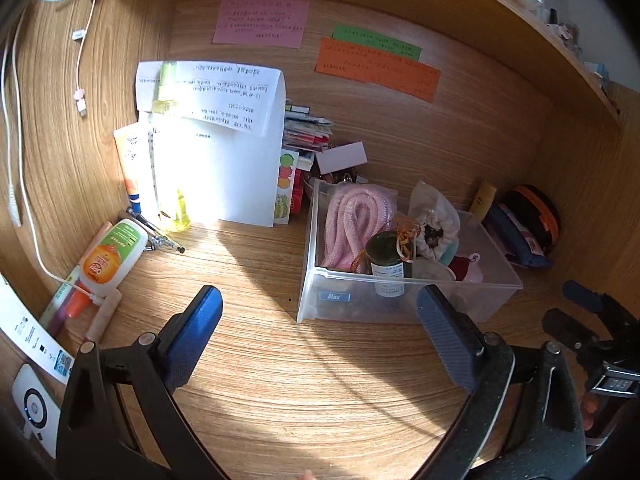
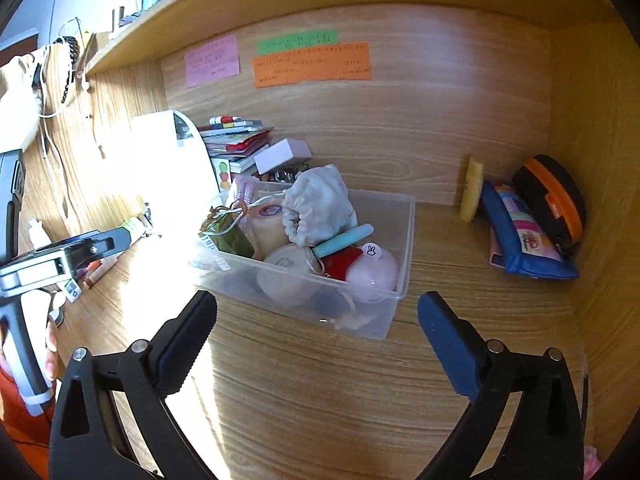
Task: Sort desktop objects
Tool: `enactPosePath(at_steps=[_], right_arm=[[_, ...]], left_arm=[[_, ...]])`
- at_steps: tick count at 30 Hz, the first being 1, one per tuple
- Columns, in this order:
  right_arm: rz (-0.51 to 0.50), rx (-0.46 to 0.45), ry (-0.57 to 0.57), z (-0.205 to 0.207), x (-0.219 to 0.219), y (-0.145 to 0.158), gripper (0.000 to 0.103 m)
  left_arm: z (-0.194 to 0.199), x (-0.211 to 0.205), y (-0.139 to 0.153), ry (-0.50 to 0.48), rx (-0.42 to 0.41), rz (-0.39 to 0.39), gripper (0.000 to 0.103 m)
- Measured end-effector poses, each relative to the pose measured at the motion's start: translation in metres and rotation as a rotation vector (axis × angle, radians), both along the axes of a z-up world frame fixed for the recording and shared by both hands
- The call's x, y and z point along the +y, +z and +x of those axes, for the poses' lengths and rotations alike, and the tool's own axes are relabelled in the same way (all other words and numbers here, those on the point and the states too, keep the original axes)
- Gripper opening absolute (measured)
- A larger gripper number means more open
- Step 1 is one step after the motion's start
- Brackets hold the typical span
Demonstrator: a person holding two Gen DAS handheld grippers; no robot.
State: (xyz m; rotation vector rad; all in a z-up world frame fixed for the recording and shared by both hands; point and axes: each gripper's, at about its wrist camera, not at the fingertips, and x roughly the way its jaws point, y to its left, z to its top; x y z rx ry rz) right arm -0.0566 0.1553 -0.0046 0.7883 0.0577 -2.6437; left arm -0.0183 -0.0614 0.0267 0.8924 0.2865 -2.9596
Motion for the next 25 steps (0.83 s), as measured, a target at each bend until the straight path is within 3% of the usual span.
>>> enactPosePath(at_steps=[12,19,25], right_arm=[[-0.022,0.063,0.0,0.034,0.005,0.01,0.103],[-0.038,0.053,-0.016,0.03,0.011,0.01,0.103],[-0.052,0.027,-0.031,0.02,0.014,0.006,0.103]], left_arm=[[0.02,0.036,0.0,-0.063,0.032,-0.123,0.099],[0.026,0.052,0.003,-0.08,0.091,-0.185,0.099],[0.027,0.056,0.006,-0.082,0.122,-0.189,0.1]])
